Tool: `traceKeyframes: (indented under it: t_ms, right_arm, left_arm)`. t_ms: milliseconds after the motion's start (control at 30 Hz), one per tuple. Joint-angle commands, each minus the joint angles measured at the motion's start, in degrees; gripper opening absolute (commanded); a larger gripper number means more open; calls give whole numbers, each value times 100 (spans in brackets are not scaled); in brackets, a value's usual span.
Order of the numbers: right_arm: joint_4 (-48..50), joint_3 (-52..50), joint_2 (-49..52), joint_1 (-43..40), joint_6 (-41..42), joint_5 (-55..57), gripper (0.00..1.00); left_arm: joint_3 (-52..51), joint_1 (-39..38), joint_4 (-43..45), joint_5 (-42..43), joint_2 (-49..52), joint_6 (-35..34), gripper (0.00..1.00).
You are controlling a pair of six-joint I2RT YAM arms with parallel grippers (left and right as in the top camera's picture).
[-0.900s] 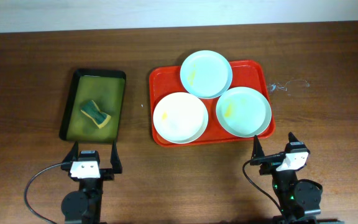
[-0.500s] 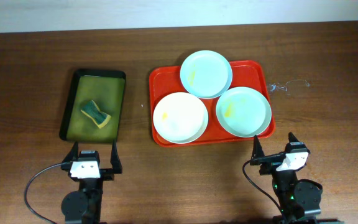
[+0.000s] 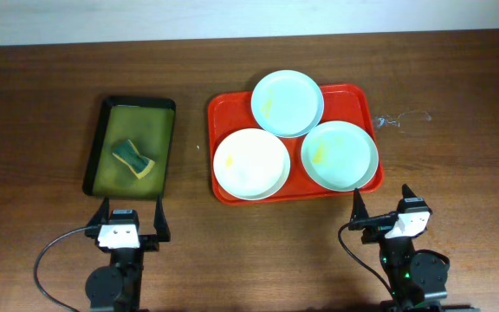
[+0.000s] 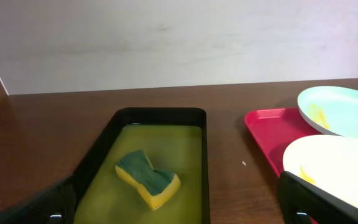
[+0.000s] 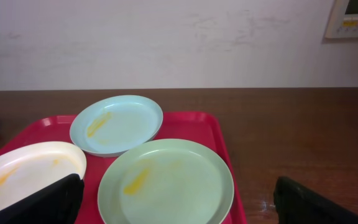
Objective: Clean dirty plates on tray and stack at the side
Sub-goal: 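Move the left gripper over the sponge in the black water tray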
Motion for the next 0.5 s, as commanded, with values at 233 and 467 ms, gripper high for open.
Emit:
traceKeyframes:
  t_ms: [233,467]
  right_arm:
    - [-9,-50,-37,-33,20,111,98]
    - [-9,-50,-37,-33,20,111,98]
  left_arm:
    - [-31,-17,518,2559,-17,87,99]
    - [737,-17,621,2221,-4,131,99]
